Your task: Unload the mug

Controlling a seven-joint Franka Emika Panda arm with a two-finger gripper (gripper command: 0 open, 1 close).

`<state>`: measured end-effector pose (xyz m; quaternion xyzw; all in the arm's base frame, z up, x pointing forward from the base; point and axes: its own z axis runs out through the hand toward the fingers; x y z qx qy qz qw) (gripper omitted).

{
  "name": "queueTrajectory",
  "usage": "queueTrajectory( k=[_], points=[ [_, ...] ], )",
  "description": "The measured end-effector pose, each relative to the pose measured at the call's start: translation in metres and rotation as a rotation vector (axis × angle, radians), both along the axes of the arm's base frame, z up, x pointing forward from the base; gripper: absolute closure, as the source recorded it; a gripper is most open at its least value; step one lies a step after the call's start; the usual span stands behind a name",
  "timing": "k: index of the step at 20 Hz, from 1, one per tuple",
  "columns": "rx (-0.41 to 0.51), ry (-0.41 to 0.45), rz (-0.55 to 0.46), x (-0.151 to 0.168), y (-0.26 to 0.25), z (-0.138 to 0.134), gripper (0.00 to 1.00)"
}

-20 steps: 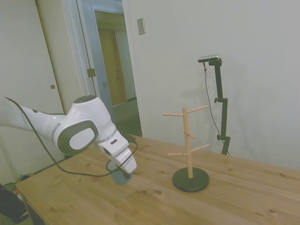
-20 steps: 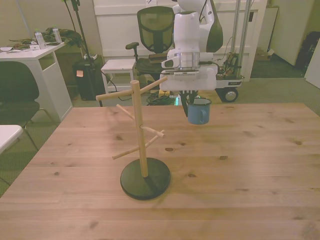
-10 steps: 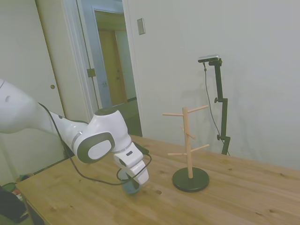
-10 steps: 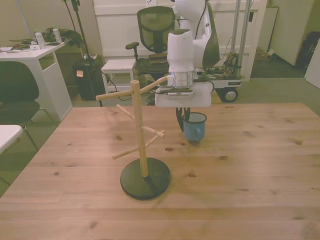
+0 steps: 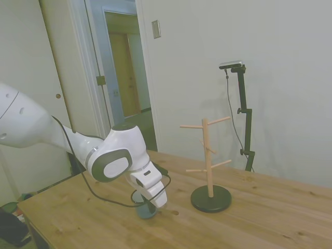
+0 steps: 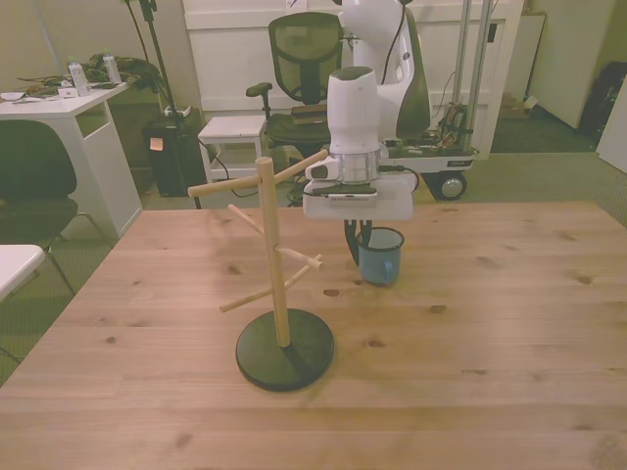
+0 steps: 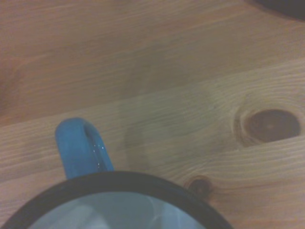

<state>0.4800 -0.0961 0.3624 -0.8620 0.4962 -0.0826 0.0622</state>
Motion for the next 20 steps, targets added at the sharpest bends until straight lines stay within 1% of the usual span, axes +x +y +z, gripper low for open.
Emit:
queueTrajectory(
  k=[4,13,17,20],
  points=[
    [0.003,0.01,0.001,0.001,0.0,0.003,0.0],
    [0.001,-0.007,0.002,0.003,-0.001,0.012,0.0],
    [-0.002,-0.023,0.006,-0.004,-0.002,0.034,0.0],
    [-0.002,-0.057,0.016,-0.017,-0.003,0.068,0.0]
  ],
)
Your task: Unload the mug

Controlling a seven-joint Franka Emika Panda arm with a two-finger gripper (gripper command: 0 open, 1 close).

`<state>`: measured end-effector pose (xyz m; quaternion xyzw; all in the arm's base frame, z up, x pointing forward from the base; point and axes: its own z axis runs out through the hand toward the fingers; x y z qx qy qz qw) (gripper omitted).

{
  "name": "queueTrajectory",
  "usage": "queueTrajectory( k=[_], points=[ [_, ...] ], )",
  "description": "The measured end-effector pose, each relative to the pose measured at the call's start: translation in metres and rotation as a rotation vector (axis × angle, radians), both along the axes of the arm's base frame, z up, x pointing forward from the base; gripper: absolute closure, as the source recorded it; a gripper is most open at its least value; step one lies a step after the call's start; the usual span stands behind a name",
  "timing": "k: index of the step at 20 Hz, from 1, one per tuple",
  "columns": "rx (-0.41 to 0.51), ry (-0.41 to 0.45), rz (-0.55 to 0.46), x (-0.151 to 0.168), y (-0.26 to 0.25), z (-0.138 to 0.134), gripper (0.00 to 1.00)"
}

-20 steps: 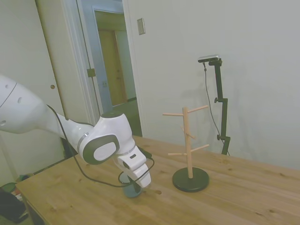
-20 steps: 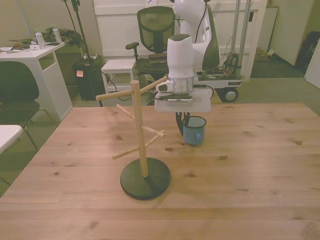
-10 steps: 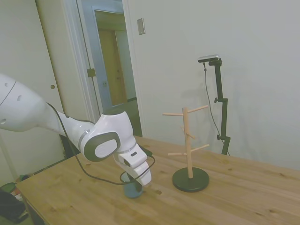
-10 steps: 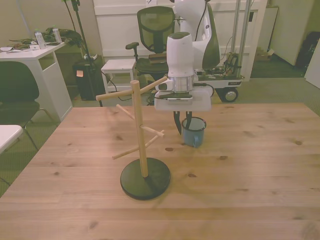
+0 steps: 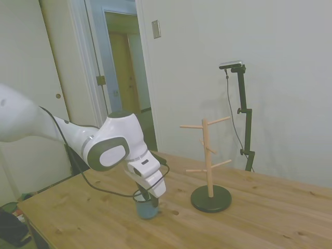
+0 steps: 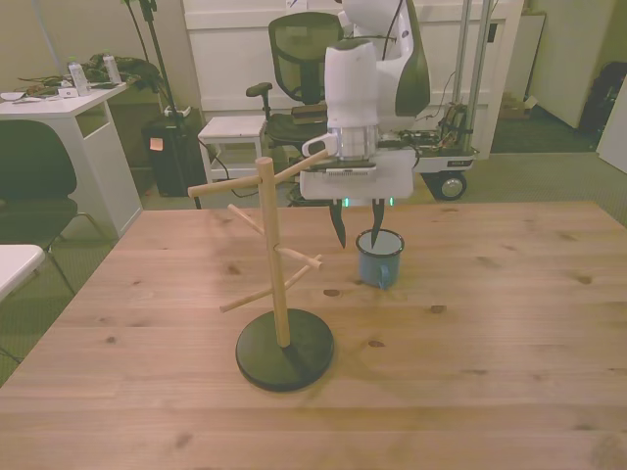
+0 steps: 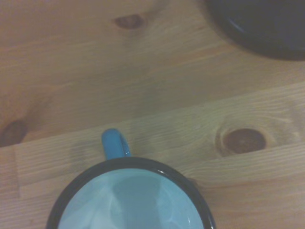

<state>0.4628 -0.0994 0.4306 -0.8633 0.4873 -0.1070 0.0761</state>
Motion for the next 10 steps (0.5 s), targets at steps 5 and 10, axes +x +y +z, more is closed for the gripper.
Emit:
queueTrajectory(
  k=[5,10],
  points=[
    [-0.004,-0.065,0.058,-0.034,0.016,0.072,0.0],
    [0.013,-0.064,0.178,-0.04,0.085,0.088,0.0]
  ],
)
